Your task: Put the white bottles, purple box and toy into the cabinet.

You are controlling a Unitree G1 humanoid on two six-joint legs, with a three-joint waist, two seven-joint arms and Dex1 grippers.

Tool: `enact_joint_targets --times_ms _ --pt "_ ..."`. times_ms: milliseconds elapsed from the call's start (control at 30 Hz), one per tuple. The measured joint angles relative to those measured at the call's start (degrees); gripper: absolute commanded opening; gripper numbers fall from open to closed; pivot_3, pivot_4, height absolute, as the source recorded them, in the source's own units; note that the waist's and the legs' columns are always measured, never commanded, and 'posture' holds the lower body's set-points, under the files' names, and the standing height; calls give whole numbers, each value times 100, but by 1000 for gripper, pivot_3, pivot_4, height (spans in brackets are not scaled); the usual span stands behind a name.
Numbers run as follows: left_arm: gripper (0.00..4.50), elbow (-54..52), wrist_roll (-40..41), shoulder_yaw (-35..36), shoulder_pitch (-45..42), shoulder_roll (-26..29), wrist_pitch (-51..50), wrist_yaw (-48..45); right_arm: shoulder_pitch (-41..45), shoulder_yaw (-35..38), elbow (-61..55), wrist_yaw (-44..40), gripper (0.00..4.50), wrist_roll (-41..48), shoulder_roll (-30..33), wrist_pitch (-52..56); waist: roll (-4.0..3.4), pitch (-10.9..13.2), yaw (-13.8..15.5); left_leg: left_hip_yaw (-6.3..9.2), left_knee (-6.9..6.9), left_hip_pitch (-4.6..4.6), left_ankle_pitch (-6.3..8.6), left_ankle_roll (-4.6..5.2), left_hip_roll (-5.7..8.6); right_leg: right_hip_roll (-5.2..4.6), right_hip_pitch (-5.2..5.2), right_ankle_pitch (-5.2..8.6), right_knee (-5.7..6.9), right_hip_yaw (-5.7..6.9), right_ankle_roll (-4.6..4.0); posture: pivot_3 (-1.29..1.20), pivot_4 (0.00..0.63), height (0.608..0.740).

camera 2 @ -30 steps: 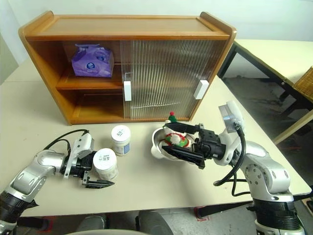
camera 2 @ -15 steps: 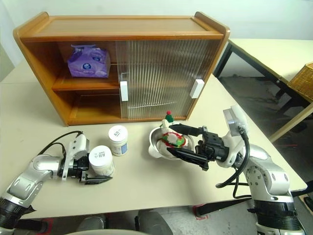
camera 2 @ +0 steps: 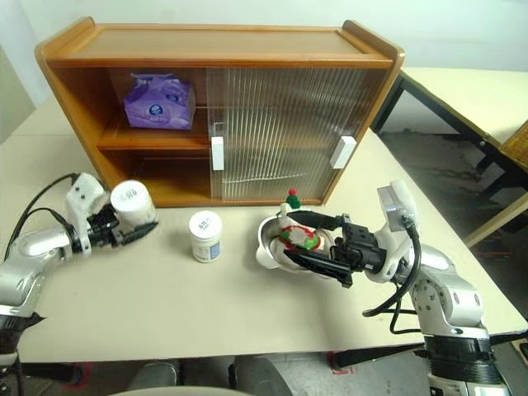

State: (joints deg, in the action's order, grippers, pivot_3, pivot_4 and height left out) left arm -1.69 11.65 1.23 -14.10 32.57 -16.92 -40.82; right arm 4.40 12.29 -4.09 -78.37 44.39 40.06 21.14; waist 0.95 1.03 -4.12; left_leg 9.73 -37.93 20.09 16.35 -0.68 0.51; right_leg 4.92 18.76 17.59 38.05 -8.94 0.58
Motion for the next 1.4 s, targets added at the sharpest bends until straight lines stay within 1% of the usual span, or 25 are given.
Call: enact_joint_targets --times_ms 100,333,600,800,967,1167,1400 --pt "3197 110 -123 -15 -152 -291 -110 423 -4 1 4 -7 4500 -1 -8 -38 2 1 -13 -5 -2 -5 -4 -5 6 0 -9 5 -7 -2 10 -143 21 740" --pt "3197 522 -400 -271 -432 -912 -393 1047 -40 10 -22 8 4500 3 -6 -45 8 4 -33 -15 -8 -5 -9 -12 18 -3 -17 16 -14 -1 47 -154 14 740" --pt "3197 1323 -746 -299 -1044 -1359 -389 1716 -60 25 -178 104 4500 16 -2 -3 11 6 -46 -56 -35 -13 -7 -1 24 -10 -32 3 -27 -11 87 -161 5 740" --pt "3197 2017 -784 -318 -1425 -1611 -225 1938 -60 26 -217 123 4500 29 0 26 11 6 -65 -59 -59 -13 14 35 25 -12 -43 -1 -30 -15 94 -170 0 740" --pt "3197 2513 -962 -350 -1646 -1817 -189 2254 -59 29 -226 149 4500 32 0 27 11 6 -77 -60 -79 -12 14 36 25 -10 -50 -6 -30 -12 101 -174 0 740" --pt "3197 3155 -1007 -341 -2021 -1889 -1 2541 -66 29 -260 191 4500 36 -2 28 12 6 -109 -62 -91 -20 15 50 27 -10 -63 -12 -30 -13 107 -177 0 740" --pt "3197 3871 -926 -126 -2377 -2095 316 2635 -65 29 -350 272 4500 78 -3 88 12 7 -112 -63 -93 -24 4 70 31 -10 -70 -28 -30 -11 110 -181 2 740"
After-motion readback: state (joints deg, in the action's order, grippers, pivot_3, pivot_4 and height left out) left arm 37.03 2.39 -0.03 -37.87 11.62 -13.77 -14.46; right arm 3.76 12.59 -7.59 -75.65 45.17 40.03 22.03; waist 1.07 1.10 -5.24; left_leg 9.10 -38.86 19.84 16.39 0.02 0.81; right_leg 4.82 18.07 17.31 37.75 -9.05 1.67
